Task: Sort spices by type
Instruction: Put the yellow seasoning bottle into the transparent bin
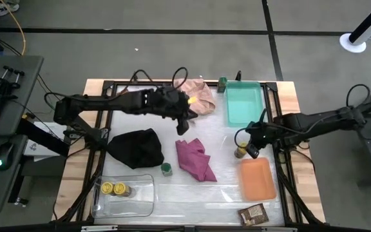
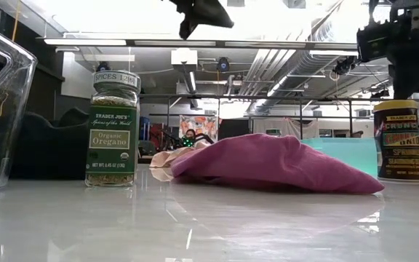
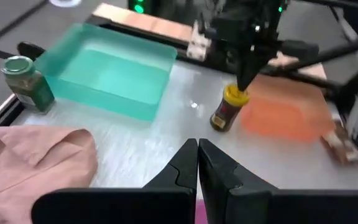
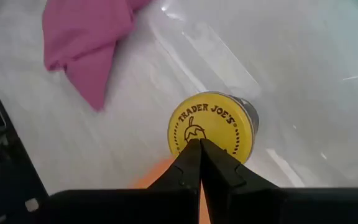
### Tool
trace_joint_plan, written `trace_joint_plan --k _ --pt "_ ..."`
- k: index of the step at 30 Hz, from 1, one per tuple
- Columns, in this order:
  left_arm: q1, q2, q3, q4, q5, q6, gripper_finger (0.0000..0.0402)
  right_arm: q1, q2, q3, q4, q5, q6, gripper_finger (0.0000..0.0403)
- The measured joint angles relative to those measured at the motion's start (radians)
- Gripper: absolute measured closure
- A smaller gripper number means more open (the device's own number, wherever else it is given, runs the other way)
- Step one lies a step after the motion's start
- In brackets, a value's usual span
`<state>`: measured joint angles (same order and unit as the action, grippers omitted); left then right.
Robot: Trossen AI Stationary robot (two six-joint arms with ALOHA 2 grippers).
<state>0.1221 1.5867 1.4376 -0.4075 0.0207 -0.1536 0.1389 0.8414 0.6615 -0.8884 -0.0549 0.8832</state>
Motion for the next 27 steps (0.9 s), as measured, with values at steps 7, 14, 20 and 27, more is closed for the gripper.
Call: trace_joint_plan --k 7,14,20,27 --pt "0.092 0.000 -0.001 -0.065 0.241 0.162 0.0401 0.026 0.124 0.005 0.105 0.056 0.085 0.0403" --pt "0.135 0.000 -0.001 -0.073 0.345 0.226 0.0401 -0.003 0.261 0.002 0.365 0.140 0.094 0.0403" --pt "0.097 0.000 -0.001 -0.072 0.355 0.207 0.0401 -0.039 0.382 0.002 0.573 0.185 0.007 0.0403" --pt "0.011 0.000 -0.001 -0.066 0.277 0.129 0.0401 -0.109 0.474 -0.004 0.826 0.205 -0.155 0.0403"
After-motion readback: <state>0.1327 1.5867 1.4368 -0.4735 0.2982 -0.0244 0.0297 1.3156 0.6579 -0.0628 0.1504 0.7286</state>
